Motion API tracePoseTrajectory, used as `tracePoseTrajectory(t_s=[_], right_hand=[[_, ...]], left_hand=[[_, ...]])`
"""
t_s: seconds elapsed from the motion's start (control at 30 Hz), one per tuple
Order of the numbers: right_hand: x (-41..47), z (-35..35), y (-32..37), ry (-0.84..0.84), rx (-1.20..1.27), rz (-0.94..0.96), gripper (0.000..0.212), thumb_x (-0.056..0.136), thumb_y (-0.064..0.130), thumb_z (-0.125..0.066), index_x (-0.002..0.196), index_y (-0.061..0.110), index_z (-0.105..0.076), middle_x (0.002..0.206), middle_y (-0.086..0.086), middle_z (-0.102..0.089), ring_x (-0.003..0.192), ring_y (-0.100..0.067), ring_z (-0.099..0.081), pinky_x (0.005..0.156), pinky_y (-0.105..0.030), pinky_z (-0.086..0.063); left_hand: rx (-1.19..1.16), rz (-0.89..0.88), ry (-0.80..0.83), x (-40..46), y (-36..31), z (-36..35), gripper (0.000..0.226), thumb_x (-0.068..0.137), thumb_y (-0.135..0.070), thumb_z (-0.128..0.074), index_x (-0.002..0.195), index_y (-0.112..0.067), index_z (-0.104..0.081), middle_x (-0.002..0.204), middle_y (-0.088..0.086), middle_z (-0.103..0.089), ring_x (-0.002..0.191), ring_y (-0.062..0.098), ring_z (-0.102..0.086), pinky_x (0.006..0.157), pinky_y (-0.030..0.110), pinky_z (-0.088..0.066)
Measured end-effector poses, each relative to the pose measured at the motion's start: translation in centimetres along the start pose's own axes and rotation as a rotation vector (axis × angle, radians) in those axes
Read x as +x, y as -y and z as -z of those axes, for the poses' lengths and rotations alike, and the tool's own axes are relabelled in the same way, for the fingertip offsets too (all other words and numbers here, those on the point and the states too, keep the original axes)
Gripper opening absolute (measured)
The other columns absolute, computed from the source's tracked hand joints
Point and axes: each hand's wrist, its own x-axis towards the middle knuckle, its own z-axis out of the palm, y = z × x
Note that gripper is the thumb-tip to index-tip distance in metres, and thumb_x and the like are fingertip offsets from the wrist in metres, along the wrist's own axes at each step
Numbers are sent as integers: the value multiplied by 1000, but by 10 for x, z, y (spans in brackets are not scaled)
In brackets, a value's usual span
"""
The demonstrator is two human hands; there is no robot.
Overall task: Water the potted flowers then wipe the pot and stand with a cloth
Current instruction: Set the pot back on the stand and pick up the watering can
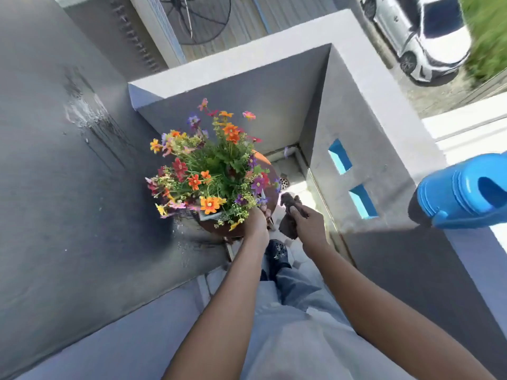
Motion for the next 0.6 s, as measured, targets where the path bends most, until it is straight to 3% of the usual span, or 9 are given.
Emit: tracePoseTrajectory(t_s=[0.17, 0.3, 0.4, 0.47, 0.6], right_hand=[[-38, 36, -6, -64, 48, -28, 27, 89, 25, -69, 115, 18, -73, 112, -10, -73, 98, -23, -67, 92, -45, -57], [-70, 71, 14, -117, 131, 1, 27, 92, 20, -67, 117, 13, -71, 112, -13, -72, 84, -15, -63, 68, -28, -51], [-97, 101, 43, -147, 232, 53, 25, 93, 19, -66, 117, 15, -71, 108, -7, -72, 88, -14, -65, 69, -24, -50], [-113, 121, 64, -180, 285, 111, 22, 94, 16, -65, 115, 16, -71, 101, -3, -72, 86, -12, -66, 65, -18, -50], [-145, 175, 102, -259, 413, 237, 21, 93, 13, -64, 113, 12, -72, 96, -4, -73, 80, -9, -67, 60, -16, -52]], left_hand=[[34, 30, 7, 5, 24, -7, 44, 100, -7, -25, 65, -18, -47, 66, -3, -45, 56, 11, -37, 54, 18, -31], [133, 6, 33, -2, 34, -6, 42, 101, -14, -28, 64, -21, -47, 64, -3, -43, 53, 12, -33, 49, 16, -31], [199, -41, 97, -19, 38, -8, 31, 100, -23, -41, 75, -12, -54, 63, 0, -47, 53, 13, -40, 53, 23, -32], [305, -56, 152, -36, 41, -17, 24, 97, -29, -53, 90, -6, -58, 63, 5, -53, 50, 14, -47, 47, 25, -38], [451, -148, 363, -91, 48, -57, 10, 93, -16, -52, 93, -7, -57, 73, 5, -57, 51, 14, -47, 38, 20, -35]])
